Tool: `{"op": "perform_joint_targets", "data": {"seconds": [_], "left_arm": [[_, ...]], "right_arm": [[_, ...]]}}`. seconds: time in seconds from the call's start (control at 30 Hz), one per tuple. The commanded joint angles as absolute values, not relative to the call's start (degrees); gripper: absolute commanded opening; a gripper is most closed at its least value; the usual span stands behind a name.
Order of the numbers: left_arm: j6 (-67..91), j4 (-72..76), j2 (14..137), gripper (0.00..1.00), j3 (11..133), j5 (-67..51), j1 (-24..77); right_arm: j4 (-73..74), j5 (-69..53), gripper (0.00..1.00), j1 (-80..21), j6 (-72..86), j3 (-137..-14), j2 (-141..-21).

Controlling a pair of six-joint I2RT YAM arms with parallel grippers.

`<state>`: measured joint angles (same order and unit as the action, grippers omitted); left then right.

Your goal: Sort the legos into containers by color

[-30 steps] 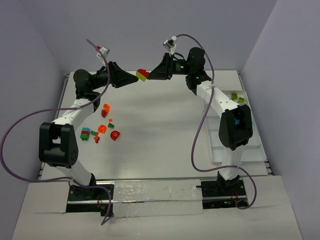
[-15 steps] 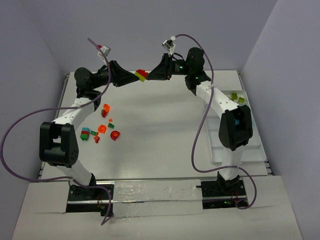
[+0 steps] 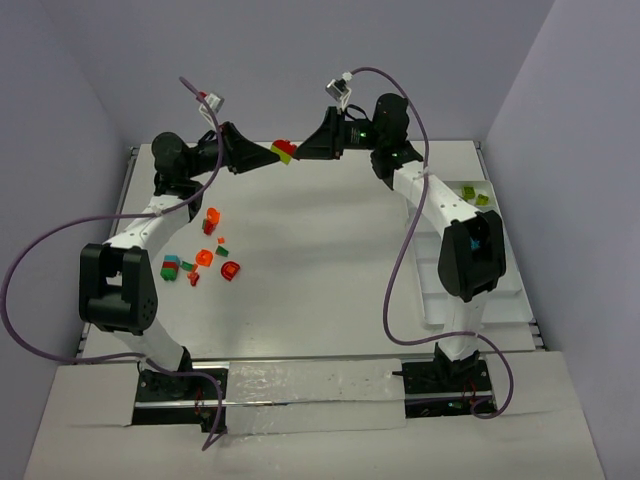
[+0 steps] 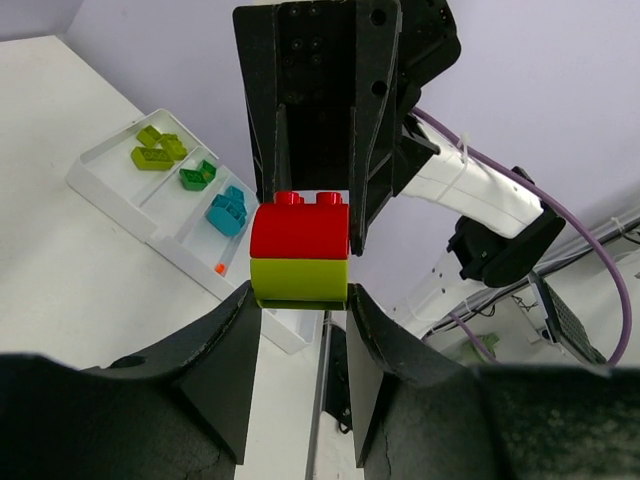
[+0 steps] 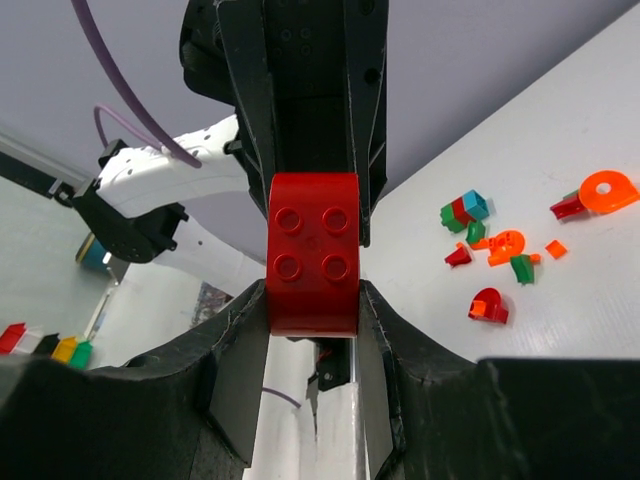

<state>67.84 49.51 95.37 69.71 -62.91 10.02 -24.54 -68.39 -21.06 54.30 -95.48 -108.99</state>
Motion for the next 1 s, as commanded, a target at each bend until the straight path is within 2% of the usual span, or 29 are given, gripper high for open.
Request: {"op": "perform_joint_targets", "data": {"seconds": [0.0,0.2,0.33,0.43,0.47,0.57,0.7,0.83,0.97], "left_arm": [[60.80,43.95,92.52,0.00,69.53,-63.98,10.17],[51.74,34.43,89.48,0.00,65.76,-64.48,9.84],[43.18,26.82,88.29,0.00,65.39,-63.20,9.84],[33.70,17.00,87.71,0.00,67.81,-58.57,9.94],[29.37,12.67,87.64,0.00,69.20,-56.13,10.01],[21.11,4.01,87.99,0.00,72.35,-49.66,10.46],[17.79,1.04,89.00,0.00,73.93,-47.40,10.65],[16.75,0.93,90.08,0.00,74.48,-47.20,11.29],[14.93,-0.68,91.19,0.00,75.72,-47.11,11.73]], "right_arm": [[-24.76,-64.34,0.00,-18.12,53.70,-101.47,-106.81],[-23.15,-63.38,0.00,-14.68,53.14,-106.05,-107.34],[-19.70,-63.94,0.00,-12.75,49.39,-104.94,-105.47],[-1.21,-62.60,0.00,-9.14,30.05,-105.10,-101.90],[8.57,-60.25,0.00,-8.08,25.69,-105.79,-100.36],[25.45,-54.30,0.00,-2.12,12.10,-105.69,-97.06],[46.50,-48.55,0.00,9.40,-6.59,-106.92,-94.94],[61.41,-40.45,0.00,15.36,-23.42,-109.29,-95.68],[73.60,-34.91,0.00,20.06,-37.73,-103.72,-93.36]]}}
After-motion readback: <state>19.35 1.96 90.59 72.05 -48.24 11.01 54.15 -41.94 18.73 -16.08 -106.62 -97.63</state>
